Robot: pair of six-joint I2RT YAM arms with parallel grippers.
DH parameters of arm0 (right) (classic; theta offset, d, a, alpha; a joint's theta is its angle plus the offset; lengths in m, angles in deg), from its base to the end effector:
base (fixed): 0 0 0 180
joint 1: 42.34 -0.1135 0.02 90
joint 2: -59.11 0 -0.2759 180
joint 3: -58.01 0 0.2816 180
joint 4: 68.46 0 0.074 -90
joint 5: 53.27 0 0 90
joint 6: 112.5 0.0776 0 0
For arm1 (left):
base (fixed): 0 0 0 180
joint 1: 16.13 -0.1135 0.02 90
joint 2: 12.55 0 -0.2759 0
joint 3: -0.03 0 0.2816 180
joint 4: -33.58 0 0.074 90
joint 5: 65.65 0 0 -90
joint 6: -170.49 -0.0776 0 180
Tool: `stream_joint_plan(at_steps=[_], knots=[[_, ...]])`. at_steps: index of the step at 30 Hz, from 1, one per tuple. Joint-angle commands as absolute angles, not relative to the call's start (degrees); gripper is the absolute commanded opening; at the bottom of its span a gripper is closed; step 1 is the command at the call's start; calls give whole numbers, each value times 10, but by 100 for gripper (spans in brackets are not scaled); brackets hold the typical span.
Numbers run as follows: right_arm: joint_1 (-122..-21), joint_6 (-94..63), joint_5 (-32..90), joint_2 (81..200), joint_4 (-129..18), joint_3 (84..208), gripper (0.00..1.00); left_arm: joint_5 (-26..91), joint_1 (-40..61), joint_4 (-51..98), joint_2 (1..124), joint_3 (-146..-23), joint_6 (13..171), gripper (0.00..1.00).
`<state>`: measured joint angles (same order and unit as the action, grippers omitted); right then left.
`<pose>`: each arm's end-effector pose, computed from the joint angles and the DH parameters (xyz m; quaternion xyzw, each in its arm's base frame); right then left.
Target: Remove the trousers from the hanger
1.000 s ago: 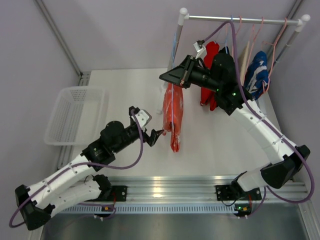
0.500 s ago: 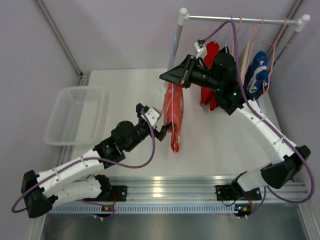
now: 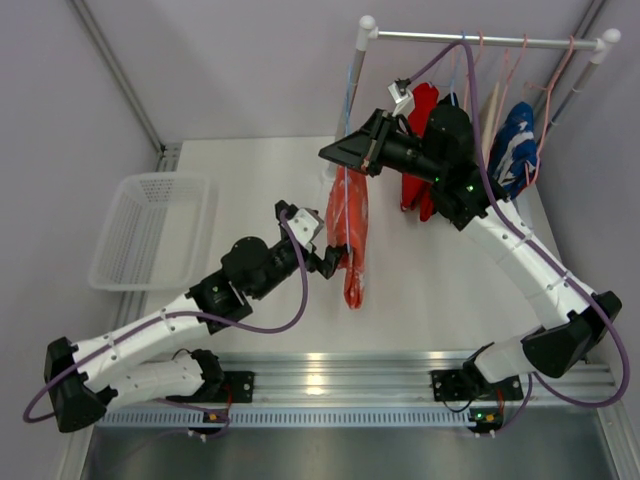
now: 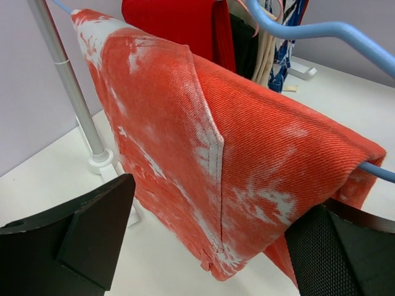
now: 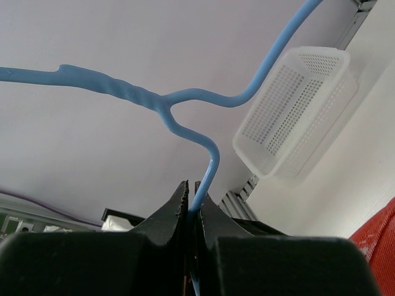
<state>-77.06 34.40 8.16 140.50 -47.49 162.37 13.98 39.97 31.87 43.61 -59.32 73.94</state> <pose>0.2912 0.2470 0.5011 -0.0447 0.6948 0.6193 0.3630 0.1777 -0.2394 0.3622 0.3061 0.6274 -0.2416 0.6740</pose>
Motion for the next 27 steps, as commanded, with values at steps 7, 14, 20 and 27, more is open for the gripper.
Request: stream_joint_plan(at_steps=[7,14,20,27], knots=[[-764,352,76,1371,-553,1664,0,137,436,335,410,-603,763,99],[-764,354,76,1369,-551,1663,0,106,438,337,426,-621,763,99],[-764,356,69,1360,-552,1652,0,36,437,355,453,-634,730,89],[-764,359,65,1352,-553,1643,0,19,435,385,466,-635,697,65]])
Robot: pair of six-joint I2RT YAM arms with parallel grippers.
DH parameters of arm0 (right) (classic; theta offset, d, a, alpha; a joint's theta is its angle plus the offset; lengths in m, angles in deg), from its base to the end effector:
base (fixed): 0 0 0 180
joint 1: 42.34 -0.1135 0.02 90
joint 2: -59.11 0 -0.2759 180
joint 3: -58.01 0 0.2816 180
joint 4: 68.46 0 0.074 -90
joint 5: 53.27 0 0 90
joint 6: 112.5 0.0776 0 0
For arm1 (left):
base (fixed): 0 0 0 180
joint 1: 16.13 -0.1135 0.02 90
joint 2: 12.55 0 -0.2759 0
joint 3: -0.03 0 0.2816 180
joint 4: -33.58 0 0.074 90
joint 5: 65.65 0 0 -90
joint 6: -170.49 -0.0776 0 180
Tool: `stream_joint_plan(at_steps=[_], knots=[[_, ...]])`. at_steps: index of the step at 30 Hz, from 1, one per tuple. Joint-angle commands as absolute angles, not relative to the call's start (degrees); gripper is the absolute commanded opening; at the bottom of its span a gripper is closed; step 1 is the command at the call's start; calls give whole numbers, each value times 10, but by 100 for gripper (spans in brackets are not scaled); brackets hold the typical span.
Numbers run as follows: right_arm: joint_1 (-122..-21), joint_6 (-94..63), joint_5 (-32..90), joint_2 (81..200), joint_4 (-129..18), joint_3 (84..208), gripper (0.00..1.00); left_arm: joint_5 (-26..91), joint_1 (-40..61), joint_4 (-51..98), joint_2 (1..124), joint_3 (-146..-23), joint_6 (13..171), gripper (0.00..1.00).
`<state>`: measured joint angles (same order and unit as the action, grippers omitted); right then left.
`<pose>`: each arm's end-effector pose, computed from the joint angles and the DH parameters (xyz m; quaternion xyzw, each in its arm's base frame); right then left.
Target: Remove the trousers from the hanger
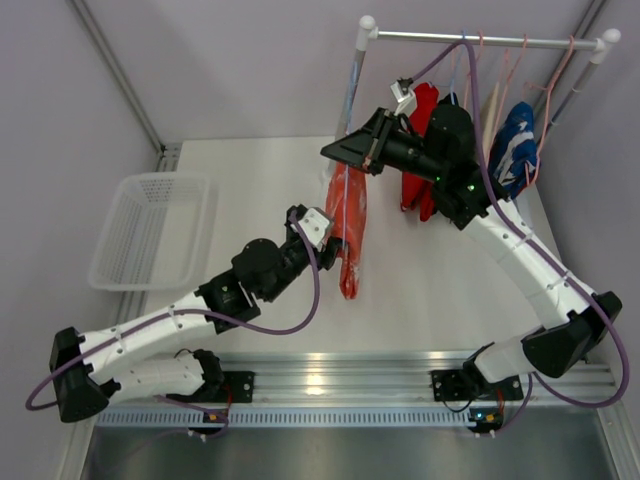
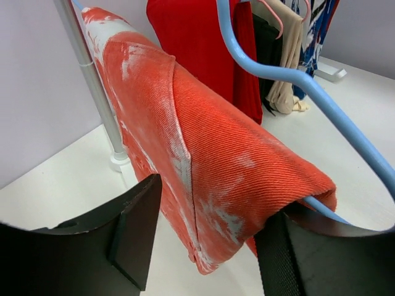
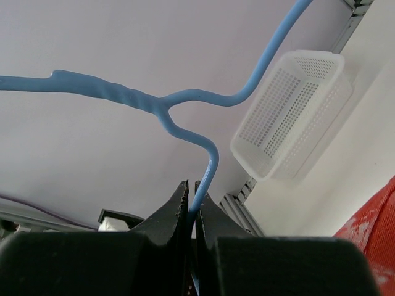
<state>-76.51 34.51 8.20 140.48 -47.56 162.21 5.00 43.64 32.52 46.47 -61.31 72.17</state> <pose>0.2938 0.2442 0.5003 -0.0403 0.6954 0.6176 0.3652 0.1765 -0.2519 0.3647 0.2864 0.6384 -0.2000 0.6858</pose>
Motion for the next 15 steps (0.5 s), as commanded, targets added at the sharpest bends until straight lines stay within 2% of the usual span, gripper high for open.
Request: stream_joint_plan(at_steps=[1,3,4,6,7,11,15], knots=[[-764,359,65,1351,-553,1639,0,21,435,395,467,-635,691,61],[-763,358,66,1349,-552,1635,0,26,435,402,469,-638,685,53],[-764,358,66,1348,-552,1631,0,29,435,403,471,-640,680,43],[-760,354,69,1345,-549,1628,0,35,435,397,473,-648,678,33],[-759,353,70,1343,-546,1622,0,39,435,392,472,-651,676,21],[-731,342,78,1315,-534,1578,0,37,435,362,463,-661,672,0],[-699,328,76,1292,-530,1524,0,33,435,351,449,-679,663,0]])
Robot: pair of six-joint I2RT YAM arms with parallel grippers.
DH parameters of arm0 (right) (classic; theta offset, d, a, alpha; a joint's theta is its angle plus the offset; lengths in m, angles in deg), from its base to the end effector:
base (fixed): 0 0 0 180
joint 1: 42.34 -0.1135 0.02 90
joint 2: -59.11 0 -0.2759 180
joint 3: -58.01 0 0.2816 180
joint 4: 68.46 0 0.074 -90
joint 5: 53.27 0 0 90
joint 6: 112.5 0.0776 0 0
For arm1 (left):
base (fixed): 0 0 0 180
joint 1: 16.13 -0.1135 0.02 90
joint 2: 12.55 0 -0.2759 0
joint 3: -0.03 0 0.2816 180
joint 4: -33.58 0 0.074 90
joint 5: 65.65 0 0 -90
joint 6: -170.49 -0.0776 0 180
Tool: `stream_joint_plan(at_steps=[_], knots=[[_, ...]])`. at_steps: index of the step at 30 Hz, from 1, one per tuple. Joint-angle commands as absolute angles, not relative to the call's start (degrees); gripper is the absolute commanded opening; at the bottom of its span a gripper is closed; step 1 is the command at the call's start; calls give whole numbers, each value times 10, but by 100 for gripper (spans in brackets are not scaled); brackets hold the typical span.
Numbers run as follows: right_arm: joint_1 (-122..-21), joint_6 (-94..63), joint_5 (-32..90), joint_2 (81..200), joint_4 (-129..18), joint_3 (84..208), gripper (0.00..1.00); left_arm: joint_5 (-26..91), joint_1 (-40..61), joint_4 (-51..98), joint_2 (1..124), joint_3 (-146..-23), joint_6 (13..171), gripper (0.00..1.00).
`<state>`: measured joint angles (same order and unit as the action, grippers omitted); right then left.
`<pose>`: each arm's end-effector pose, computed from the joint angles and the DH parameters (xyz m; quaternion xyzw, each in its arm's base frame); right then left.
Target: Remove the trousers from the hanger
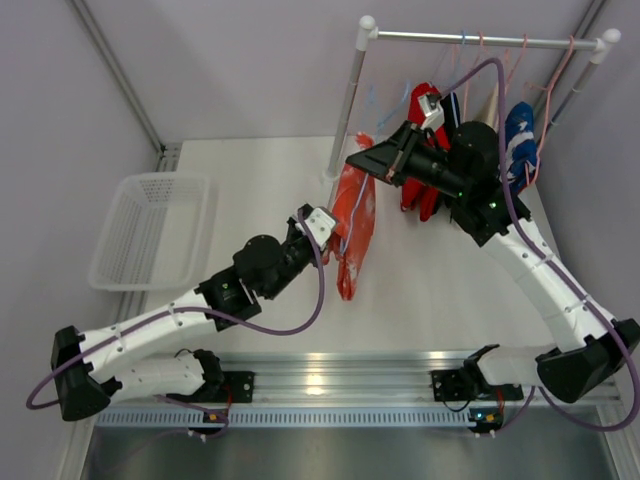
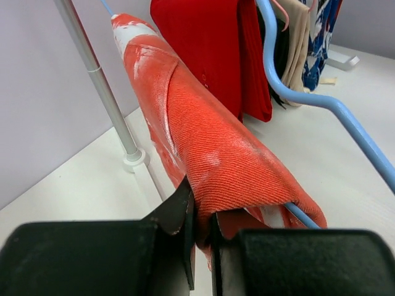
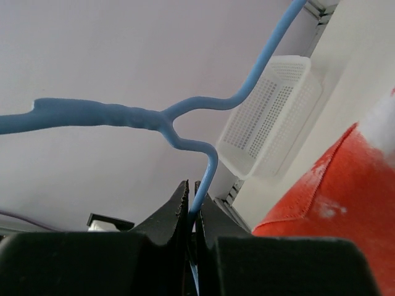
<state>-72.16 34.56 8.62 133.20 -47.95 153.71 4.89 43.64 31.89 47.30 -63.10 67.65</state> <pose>0.2843 0.2051 0.4853 -0.0085 0.7010 0.5996 0.3859 0.1782 -0.2545 0.3723 0.3092 0.6255 -0.1732 0.6950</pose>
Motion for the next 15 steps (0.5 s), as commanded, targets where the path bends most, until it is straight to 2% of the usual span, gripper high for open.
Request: stream_joint_plan(at_steps=[1,15], knots=[[-693,323,76,1289,-530,1506,0,38,435,346,448,-685,663,0],[-655,283,105,1274,-515,1395,0,75,432,280,450,-842,714,0]])
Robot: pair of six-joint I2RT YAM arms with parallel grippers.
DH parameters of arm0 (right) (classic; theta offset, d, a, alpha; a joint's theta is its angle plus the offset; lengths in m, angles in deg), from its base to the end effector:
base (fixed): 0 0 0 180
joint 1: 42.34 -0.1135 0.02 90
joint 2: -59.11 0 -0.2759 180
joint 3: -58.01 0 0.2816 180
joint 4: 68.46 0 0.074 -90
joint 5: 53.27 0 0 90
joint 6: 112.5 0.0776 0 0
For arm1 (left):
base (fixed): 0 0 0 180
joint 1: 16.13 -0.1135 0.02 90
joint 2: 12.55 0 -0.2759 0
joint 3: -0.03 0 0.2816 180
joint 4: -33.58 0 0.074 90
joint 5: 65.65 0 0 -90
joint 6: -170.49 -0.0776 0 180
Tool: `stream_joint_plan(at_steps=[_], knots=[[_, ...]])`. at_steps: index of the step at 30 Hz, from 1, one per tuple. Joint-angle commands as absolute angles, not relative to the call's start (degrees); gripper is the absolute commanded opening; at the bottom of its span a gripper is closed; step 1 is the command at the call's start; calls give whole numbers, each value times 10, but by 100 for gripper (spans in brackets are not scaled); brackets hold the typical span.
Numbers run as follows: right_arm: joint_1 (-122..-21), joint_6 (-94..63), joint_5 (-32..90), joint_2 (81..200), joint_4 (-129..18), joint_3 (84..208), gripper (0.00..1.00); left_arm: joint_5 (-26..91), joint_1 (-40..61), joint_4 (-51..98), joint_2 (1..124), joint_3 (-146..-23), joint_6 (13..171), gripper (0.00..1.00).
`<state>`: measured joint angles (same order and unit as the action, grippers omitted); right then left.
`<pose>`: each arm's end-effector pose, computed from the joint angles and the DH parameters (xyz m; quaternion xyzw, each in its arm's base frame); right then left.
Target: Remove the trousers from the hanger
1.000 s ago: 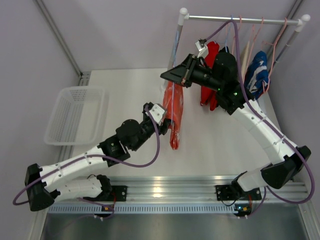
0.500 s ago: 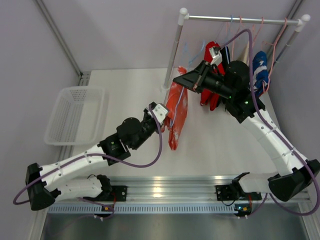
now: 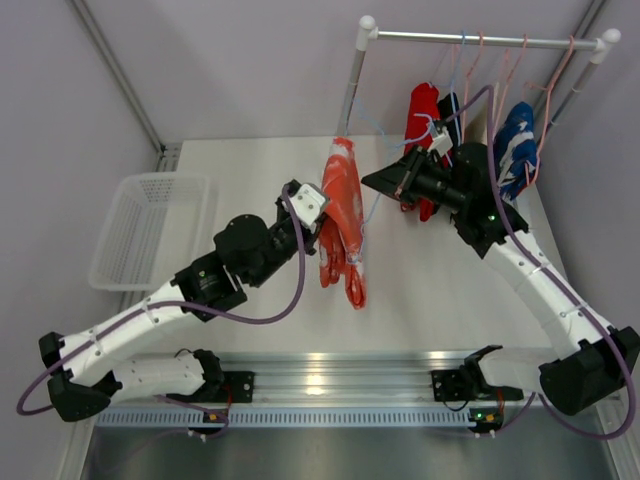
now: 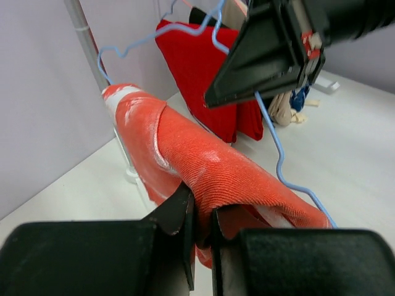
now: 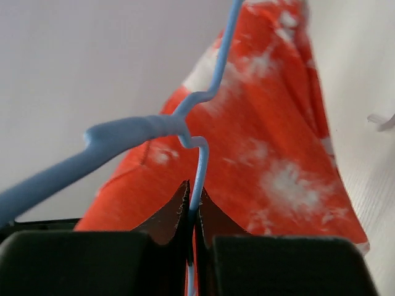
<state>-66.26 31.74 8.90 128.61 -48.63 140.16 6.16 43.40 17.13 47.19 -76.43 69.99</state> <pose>0.2958 0.1708 0.4158 0.0368 0.7442 0.5447 0.3847 0.1722 -0.2449 0.4335 0.3079 0.6348 -0.1889 0.6830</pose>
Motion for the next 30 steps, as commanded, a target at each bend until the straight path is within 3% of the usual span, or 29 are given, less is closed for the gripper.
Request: stream_joint_plan(at_steps=[1,17,30], knots=[[-655,280,106,1273,-512,1388,0,74,432,280,452,-851,711,0],[-655,237,124,1259,-495,1344,0,71,342,258,508,-1119,714,0],[-655,220,109,1247,-481,1368,0,-48,101,266,442,-1078,645,0]])
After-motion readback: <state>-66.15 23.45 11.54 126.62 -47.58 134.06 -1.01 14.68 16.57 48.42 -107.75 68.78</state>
